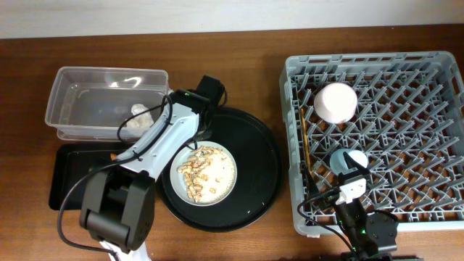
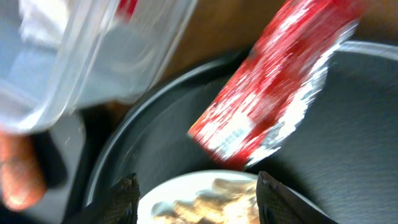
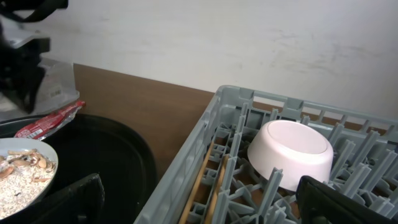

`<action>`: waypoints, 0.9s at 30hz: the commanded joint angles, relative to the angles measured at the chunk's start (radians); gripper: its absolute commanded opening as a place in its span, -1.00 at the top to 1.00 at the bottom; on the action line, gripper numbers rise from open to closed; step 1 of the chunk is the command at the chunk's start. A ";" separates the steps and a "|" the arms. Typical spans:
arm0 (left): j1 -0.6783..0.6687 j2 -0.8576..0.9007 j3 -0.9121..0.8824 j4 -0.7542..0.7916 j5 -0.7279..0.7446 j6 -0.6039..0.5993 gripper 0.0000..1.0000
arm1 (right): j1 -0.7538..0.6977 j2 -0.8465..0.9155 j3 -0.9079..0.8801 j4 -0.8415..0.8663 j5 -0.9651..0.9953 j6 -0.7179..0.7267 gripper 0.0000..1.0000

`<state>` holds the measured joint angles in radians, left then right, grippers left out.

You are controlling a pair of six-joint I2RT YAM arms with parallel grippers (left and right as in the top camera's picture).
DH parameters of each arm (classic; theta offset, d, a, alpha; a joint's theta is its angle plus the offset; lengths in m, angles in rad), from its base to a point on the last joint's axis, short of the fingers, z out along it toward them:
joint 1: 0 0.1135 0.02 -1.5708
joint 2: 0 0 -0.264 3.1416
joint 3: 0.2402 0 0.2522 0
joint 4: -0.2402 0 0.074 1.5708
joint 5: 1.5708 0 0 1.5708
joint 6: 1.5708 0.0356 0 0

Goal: Sort waste into correct bins and load items into the dishwasher rack
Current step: 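Lift the red packet and drop it into the clear bin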

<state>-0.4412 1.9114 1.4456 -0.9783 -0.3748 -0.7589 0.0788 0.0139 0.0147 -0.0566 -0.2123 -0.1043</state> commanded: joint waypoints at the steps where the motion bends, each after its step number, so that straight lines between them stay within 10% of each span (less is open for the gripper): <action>1: 0.001 0.022 0.007 0.106 0.032 0.187 -0.19 | -0.007 -0.007 -0.009 0.002 -0.013 0.008 -0.96; 12: 0.002 0.183 0.007 0.186 0.019 0.372 -0.67 | -0.007 -0.007 -0.009 0.002 -0.013 0.008 -0.96; 13: 0.002 0.186 0.007 0.187 0.019 0.372 -0.60 | -0.007 -0.007 -0.009 0.002 -0.013 0.008 -0.96; 15: 0.002 0.187 0.011 0.191 0.019 0.372 0.26 | -0.007 -0.007 -0.009 0.002 -0.013 0.008 -0.96; 18: 0.002 0.187 0.050 0.171 0.019 0.372 0.99 | -0.007 -0.007 -0.009 0.002 -0.013 0.008 -0.96; 27: 0.002 0.185 0.442 -0.182 0.019 0.372 0.99 | -0.007 -0.007 -0.009 0.002 -0.013 0.008 -0.96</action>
<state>-0.4412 2.0903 1.7267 -1.0630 -0.3481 -0.3988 0.0788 0.0139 0.0147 -0.0563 -0.2123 -0.1047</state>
